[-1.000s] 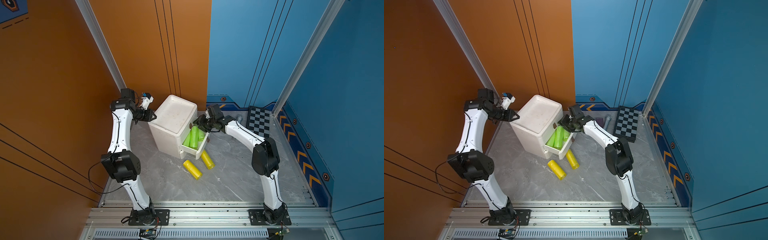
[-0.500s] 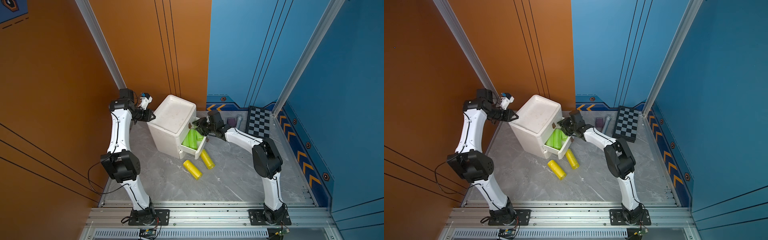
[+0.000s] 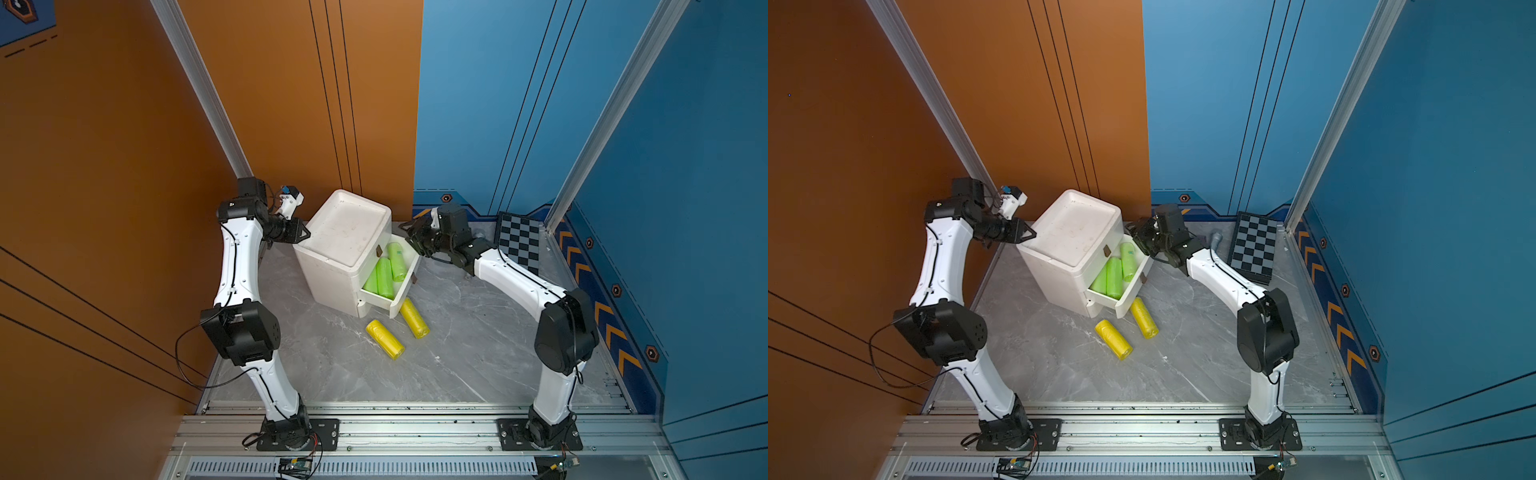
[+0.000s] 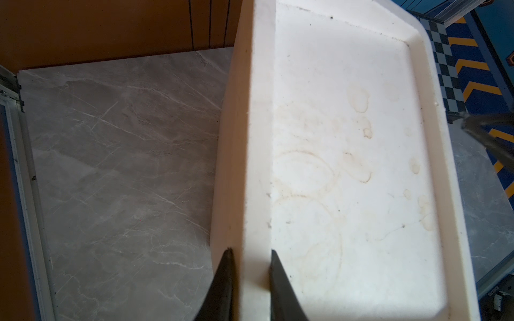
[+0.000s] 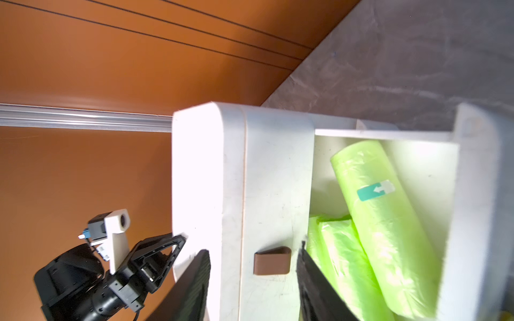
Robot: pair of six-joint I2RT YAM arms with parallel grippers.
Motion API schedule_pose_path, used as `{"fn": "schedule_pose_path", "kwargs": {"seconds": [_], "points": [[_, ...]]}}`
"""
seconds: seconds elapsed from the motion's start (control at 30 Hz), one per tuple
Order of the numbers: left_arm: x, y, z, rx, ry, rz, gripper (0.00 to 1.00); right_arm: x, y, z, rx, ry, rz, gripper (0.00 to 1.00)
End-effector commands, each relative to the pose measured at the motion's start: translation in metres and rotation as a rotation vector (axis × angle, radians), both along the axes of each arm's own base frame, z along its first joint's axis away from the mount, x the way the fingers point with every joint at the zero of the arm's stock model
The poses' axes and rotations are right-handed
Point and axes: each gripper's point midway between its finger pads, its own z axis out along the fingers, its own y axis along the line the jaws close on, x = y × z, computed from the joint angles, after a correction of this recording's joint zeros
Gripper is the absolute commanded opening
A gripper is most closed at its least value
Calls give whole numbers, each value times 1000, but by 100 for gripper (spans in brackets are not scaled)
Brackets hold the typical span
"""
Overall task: Sort the rolls of trash bags by color and place them into the drawer
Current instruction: Adjust the roll of trash bags in the drawer, then close the drawer of the storage box.
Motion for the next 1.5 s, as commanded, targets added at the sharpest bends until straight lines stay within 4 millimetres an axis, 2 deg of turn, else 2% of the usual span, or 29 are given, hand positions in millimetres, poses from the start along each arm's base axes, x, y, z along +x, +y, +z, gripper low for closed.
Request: {"fn": "schedule_pose_path", "kwargs": {"seconds": [0.0,0.2,0.37,0.53,0.6,0.7,0.9,1.03,1.23,1.4,1.43,1.47], "points": [[-17,-28,75,-177,-163,-49,0,-20,-26,-38,-176,50,50,54],[-17,-31,75,-175,-165,-56,0,-36,-43,-99,-278,141,67,58],[-18,-29,80,-158,-183,-58,0,-41,-55,-129,-392,173,70,55],[-19,-29,81,-160,-187,-59,0,-42,-60,-147,-432,204,79,30],[-19,-29,80,-163,-182,-58,0,-42,-59,-153,-433,218,83,14],[-19,-31,80,-169,-179,-60,0,-42,-55,-163,-433,240,93,11],[-19,-35,81,-177,-182,-75,0,-35,-40,-172,-421,244,114,8],[-19,-39,80,-183,-183,-94,0,-27,-24,-167,-401,218,128,9],[-17,-43,75,-196,-175,-115,0,-24,8,-149,-368,173,164,11],[-14,-51,74,-209,-168,-139,0,-27,44,-133,-335,133,211,11],[-14,-54,73,-210,-166,-145,0,-27,51,-147,-342,153,221,11],[-14,-56,72,-212,-164,-151,0,-26,56,-148,-336,155,226,11]]}}
